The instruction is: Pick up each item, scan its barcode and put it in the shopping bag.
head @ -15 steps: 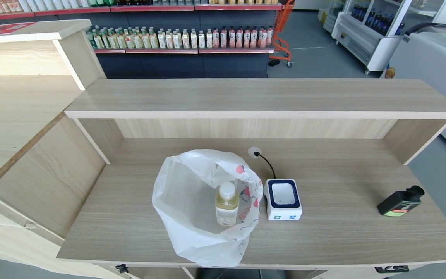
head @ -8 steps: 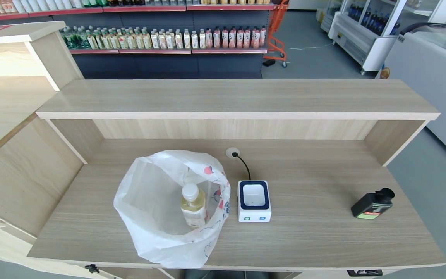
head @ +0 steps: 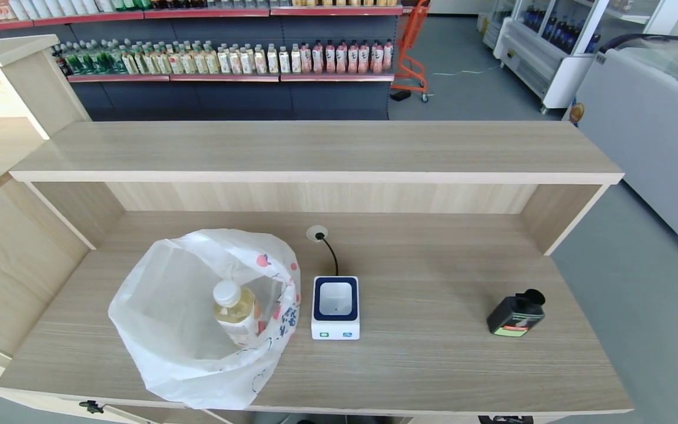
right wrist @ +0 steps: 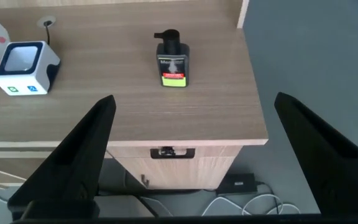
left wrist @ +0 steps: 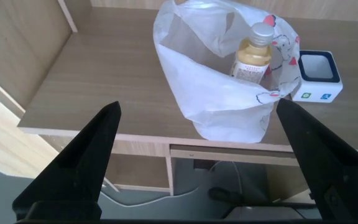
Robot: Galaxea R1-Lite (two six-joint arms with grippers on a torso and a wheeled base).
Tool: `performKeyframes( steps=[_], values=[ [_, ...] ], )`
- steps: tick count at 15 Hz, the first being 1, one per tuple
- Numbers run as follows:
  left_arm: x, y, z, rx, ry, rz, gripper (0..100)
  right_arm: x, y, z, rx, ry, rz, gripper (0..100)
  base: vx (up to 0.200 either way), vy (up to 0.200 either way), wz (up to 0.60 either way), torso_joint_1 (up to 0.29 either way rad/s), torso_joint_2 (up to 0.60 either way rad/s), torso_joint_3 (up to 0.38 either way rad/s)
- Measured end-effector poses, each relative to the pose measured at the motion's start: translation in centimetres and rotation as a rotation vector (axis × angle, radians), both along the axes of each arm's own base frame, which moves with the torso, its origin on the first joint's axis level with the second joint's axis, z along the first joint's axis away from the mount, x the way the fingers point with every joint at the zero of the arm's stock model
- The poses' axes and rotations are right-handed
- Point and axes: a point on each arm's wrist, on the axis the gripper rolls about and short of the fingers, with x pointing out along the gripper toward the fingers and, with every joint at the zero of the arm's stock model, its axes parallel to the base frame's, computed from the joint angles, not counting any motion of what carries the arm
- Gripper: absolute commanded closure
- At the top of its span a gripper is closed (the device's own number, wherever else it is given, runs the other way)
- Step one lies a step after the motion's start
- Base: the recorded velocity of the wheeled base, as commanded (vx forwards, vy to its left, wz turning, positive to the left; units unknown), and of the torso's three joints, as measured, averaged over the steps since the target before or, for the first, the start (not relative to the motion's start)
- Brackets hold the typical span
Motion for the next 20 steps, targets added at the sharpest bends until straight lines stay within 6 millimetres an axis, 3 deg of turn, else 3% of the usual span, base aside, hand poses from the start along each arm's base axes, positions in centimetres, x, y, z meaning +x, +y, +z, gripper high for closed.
performKeyframes(
  steps=[6, 8, 10, 12, 14, 17, 20],
  values=[
    [0.0, 0.0, 0.0, 0.016, 0.000, -0.002, 0, 0.4, 0.1, 0.3, -0.014, 0.054, -0.028, 0, 0.000, 0.000, 0.00, 0.000, 0.00, 0.000],
    [0.0, 0.0, 0.0, 0.017, 0.000, -0.001, 0, 1.1, 0.2, 3.3, -0.013, 0.087, -0.020, 0, 0.000, 0.000, 0.00, 0.000, 0.00, 0.000],
    [0.0, 0.0, 0.0, 0.016, 0.000, -0.001, 0, 2.8, 0.1, 8.3, -0.026, 0.125, -0.026, 0, 0.000, 0.000, 0.00, 0.000, 0.00, 0.000],
    [0.0, 0.0, 0.0, 0.016, 0.000, -0.001, 0, 6.2, -0.4, 12.3, -0.058, 0.260, -0.065, 0, 0.000, 0.000, 0.00, 0.000, 0.00, 0.000],
    [0.0, 0.0, 0.0, 0.016, 0.000, -0.002, 0, 10.8, -1.3, 13.8, -0.134, 0.461, -0.098, 0, 0.000, 0.000, 0.00, 0.000, 0.00, 0.000],
    [0.0, 0.0, 0.0, 0.016, 0.000, -0.002, 0, 17.3, -3.2, 12.5, -0.438, 0.776, -0.004, 0, 0.000, 0.000, 0.00, 0.000, 0.00, 0.000],
    [0.0, 0.0, 0.0, 0.016, 0.000, -0.001, 0, 21.2, -4.2, 9.7, -0.702, 0.917, 0.281, 0, 0.000, 0.000, 0.00, 0.000, 0.00, 0.000]
  ],
)
